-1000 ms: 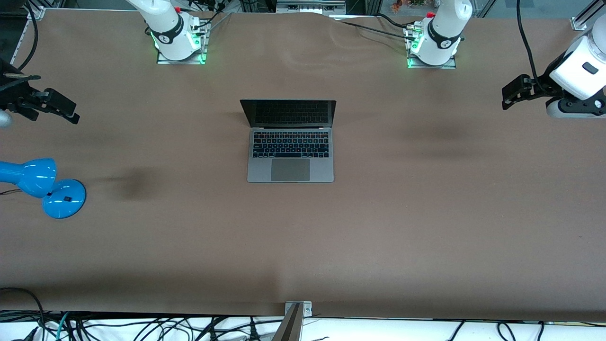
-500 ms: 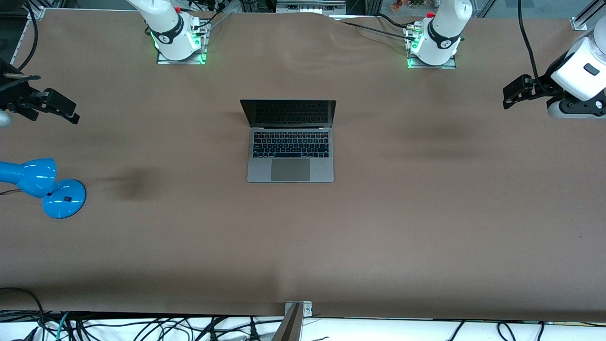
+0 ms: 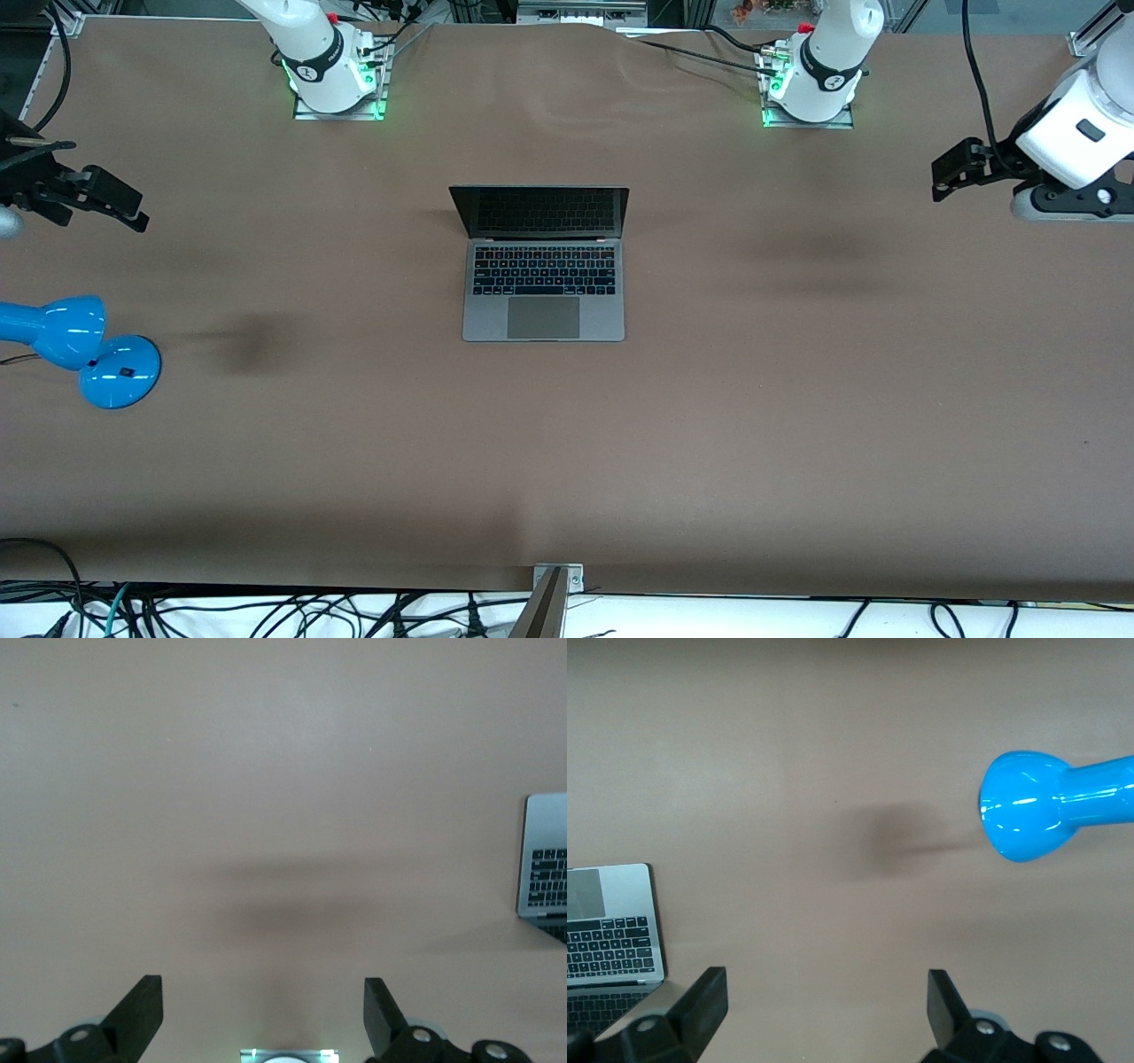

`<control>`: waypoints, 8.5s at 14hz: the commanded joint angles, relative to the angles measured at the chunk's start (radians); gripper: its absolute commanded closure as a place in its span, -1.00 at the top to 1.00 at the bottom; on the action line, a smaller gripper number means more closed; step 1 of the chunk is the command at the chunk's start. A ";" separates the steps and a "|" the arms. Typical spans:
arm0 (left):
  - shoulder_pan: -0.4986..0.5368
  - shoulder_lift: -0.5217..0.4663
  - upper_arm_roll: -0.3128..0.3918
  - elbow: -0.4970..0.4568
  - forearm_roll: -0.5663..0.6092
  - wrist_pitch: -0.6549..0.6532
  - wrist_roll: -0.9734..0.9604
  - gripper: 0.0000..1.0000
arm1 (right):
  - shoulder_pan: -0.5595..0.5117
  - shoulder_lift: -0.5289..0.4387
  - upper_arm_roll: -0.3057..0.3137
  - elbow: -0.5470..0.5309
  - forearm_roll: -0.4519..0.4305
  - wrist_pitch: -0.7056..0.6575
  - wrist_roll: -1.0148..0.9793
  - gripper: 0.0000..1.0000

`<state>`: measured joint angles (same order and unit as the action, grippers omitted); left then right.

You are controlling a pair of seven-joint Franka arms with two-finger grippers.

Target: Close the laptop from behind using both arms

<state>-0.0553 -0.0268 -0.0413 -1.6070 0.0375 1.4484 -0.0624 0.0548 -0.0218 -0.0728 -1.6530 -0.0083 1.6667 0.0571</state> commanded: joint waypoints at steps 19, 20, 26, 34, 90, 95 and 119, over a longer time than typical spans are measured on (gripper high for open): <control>-0.043 0.182 -0.443 0.027 -0.287 -0.122 -0.454 1.00 | 0.016 0.014 0.002 0.016 -0.002 -0.074 -0.016 1.00; -0.047 0.189 -0.451 0.024 -0.318 -0.112 -0.474 1.00 | 0.042 0.014 0.002 0.013 -0.002 -0.097 -0.017 1.00; -0.078 0.268 -0.521 0.001 -0.423 -0.050 -0.721 1.00 | 0.276 0.046 0.004 -0.027 -0.004 -0.315 0.003 1.00; -0.081 0.266 -0.641 -0.191 -0.390 0.179 -0.842 -0.22 | 0.359 0.036 0.249 -0.269 0.082 -0.090 0.329 1.00; -0.127 0.978 -0.448 0.216 -0.045 0.535 -0.907 -1.00 | 0.370 0.836 0.237 0.183 -0.081 0.419 0.345 -1.00; -0.121 0.964 -0.445 0.216 -0.044 0.526 -0.907 -1.00 | 0.329 0.810 0.237 0.263 -0.070 0.367 0.333 1.00; -0.034 0.022 -0.205 -0.132 -0.043 0.116 -0.325 1.00 | 0.086 0.139 -0.050 0.107 -0.018 0.004 -0.052 1.00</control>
<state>-0.0899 0.0647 -0.3099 -1.6684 0.0465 1.5304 -0.4844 0.1544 0.2279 -0.1106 -1.4555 -0.0469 1.6782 0.0729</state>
